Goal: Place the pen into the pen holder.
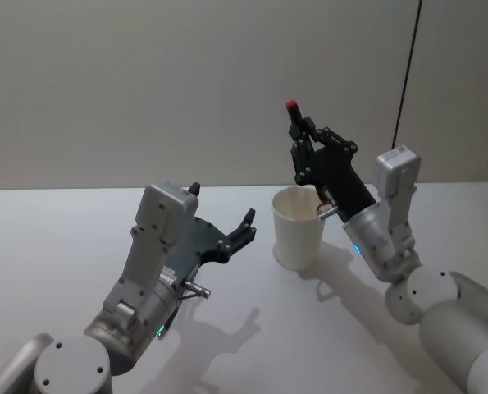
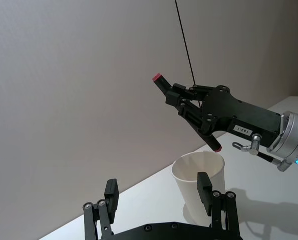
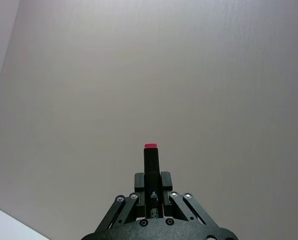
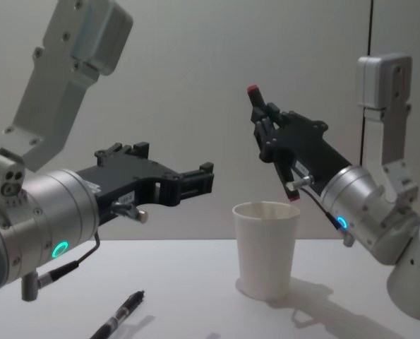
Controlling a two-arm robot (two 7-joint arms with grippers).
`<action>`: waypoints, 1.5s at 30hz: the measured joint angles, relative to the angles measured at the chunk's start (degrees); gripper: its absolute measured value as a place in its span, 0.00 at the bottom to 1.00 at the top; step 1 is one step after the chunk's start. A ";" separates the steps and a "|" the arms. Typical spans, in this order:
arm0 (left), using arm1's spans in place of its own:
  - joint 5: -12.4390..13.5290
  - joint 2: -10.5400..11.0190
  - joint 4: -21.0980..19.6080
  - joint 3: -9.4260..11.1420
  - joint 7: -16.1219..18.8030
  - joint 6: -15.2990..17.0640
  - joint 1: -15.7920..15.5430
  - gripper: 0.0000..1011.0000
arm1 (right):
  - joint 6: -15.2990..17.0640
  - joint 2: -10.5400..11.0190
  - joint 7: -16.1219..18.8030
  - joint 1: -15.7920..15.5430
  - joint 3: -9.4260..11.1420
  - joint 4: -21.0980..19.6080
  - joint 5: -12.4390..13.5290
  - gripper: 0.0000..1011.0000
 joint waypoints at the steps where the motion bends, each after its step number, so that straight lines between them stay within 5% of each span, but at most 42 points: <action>1: 0.00 0.00 0.00 0.00 0.00 0.00 0.00 0.99 | -0.17 -0.10 0.09 0.22 0.04 0.48 0.06 0.17; 15: 0.00 0.00 0.00 0.00 0.00 0.00 0.00 0.99 | -2.05 -1.00 1.07 2.63 0.66 6.13 0.45 0.17; 34: 0.00 0.00 0.00 0.00 0.00 0.00 0.00 0.99 | -2.49 -1.14 1.29 3.23 1.19 8.16 -0.40 0.17; 45: 0.00 0.00 0.00 0.00 0.00 0.00 0.00 0.99 | -2.44 -1.03 1.09 3.24 1.44 8.48 -1.06 0.47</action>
